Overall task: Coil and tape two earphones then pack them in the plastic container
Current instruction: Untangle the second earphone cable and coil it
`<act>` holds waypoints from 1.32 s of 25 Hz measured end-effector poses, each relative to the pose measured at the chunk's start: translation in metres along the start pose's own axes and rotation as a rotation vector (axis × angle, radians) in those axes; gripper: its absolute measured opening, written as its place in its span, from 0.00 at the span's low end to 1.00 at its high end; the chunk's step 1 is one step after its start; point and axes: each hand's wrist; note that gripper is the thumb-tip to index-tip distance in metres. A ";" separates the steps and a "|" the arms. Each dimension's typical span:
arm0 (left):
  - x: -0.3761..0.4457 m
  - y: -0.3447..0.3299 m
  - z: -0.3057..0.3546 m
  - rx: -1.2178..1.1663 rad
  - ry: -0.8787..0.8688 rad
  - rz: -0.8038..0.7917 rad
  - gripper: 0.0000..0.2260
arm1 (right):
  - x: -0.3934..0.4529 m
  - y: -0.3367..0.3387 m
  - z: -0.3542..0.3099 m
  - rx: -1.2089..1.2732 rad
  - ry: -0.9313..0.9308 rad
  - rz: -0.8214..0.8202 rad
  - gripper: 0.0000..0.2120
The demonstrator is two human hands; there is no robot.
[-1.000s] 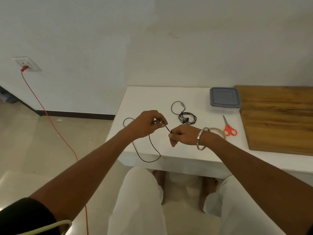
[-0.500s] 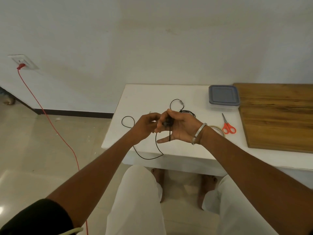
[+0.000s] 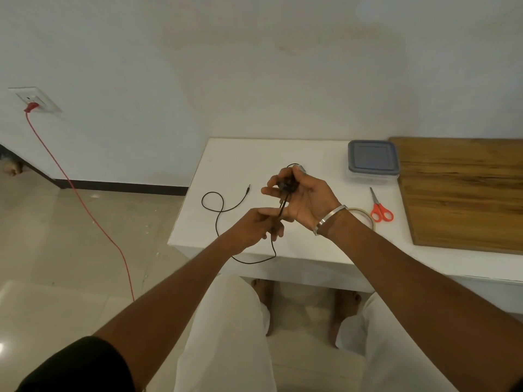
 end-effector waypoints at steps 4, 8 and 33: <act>0.000 -0.009 0.003 0.039 0.016 -0.105 0.13 | 0.006 0.005 0.001 -0.085 0.107 0.125 0.19; 0.002 -0.010 0.007 0.024 0.053 -0.118 0.14 | 0.008 0.010 0.003 -0.385 0.132 0.196 0.17; 0.002 0.045 0.011 0.364 -0.204 0.159 0.06 | -0.002 0.039 0.034 -1.367 -0.271 -0.185 0.19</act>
Point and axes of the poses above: each hand's wrist, its own x-axis towards the middle knuckle, its own y-axis out of the back of the hand, z = x × y, and after that the axes turned 13 degrees about -x, right-handed
